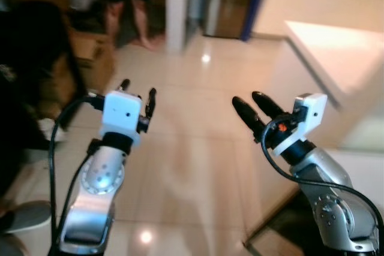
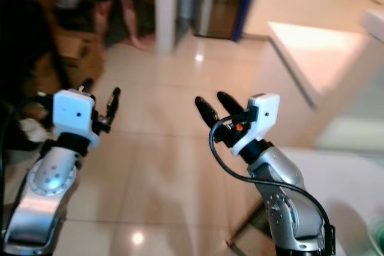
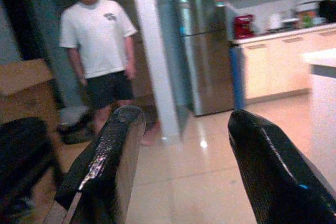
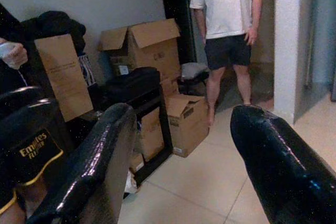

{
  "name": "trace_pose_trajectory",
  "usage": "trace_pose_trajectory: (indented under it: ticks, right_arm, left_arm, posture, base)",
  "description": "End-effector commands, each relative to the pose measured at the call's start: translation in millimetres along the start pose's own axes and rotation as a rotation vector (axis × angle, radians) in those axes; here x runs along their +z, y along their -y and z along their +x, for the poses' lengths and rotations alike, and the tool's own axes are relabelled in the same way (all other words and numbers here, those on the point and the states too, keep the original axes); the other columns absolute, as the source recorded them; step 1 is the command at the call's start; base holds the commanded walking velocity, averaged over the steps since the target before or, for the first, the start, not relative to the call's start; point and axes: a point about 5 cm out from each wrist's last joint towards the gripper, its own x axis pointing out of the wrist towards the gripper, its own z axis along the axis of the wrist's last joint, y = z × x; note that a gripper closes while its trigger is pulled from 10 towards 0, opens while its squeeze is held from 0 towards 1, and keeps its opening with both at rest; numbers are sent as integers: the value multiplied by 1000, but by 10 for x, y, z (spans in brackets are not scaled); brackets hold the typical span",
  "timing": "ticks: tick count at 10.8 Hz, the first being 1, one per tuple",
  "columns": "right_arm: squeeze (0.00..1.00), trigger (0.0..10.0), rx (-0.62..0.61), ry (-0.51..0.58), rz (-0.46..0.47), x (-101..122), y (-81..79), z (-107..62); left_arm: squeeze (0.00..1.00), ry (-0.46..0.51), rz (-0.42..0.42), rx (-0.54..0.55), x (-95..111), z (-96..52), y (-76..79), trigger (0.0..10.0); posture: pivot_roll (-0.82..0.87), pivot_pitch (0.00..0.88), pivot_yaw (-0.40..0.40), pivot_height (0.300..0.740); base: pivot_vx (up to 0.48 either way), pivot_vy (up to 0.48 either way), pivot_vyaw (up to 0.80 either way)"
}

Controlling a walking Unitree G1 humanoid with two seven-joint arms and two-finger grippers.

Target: Setting the table

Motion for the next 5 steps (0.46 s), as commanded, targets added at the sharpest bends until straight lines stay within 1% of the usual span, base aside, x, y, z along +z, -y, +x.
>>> trace_pose_trajectory:
  ticks: [1, 5]
  right_arm:
    - [0, 10000, -3, -1, -19, -12, -20, 34]
    - [0, 10000, -2, 1, -21, -27, -46, 52]
  left_arm:
    - [0, 0, 8, 8, 2, -17, -40, 10000]
    - [0, -2, 2, 11, 5, -23, -40, 10000]
  posture:
    - [21, 0, -63, 740]
    - [22, 0, -66, 740]
  base:
    - [435, 0, 0]
    - [437, 0, 0]
